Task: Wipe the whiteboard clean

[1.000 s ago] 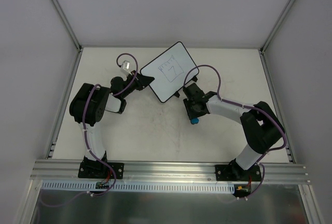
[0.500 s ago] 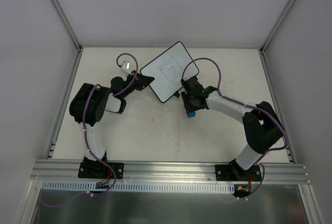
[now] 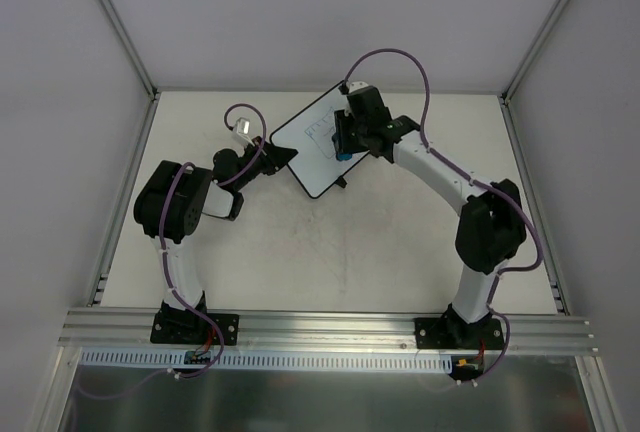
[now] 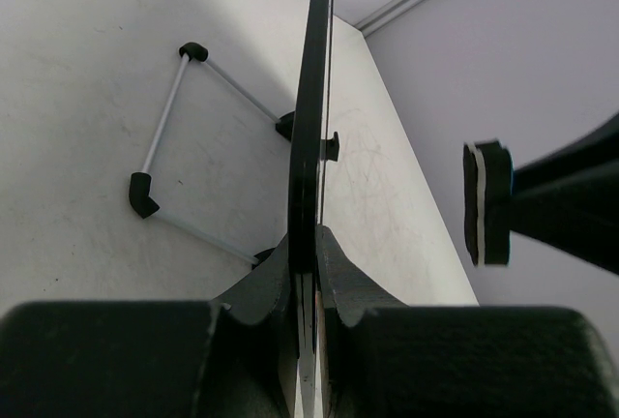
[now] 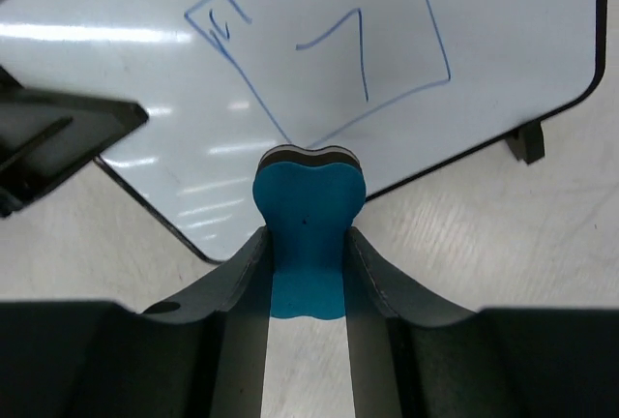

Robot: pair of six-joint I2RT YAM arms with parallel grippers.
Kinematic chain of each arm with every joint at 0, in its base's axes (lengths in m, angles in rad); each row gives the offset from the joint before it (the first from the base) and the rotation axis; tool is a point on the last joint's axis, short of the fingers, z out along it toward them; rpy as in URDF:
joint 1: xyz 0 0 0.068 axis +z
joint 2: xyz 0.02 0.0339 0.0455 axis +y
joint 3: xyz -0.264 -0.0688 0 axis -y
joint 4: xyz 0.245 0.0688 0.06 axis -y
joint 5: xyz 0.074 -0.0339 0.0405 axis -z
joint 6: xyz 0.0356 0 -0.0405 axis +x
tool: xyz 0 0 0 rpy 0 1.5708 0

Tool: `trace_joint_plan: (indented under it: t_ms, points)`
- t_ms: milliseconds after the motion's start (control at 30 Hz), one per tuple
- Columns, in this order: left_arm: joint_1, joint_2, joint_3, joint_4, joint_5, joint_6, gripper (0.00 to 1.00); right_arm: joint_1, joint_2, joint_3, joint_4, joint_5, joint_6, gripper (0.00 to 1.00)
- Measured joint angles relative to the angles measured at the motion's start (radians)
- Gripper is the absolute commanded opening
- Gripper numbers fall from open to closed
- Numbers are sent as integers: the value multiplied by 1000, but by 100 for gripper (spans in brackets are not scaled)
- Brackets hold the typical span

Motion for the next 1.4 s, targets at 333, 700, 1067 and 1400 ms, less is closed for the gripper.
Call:
trace_joint_plan:
  t_ms: [333, 700, 1067, 1400]
  points:
    - [0, -5, -6, 4, 0, 1, 0, -109, 230, 301, -4, -115, 3, 0]
    - [-6, -10, -14, 5, -6, 1, 0, -121, 338, 385, 84, -167, 17, 0]
    - [-6, -15, -21, 5, -6, 3, 0, -109, 372, 366, 194, -190, 7, 0]
    - [-6, -16, -22, 4, -7, 0, 0, -92, 407, 366, 220, -191, -3, 0]
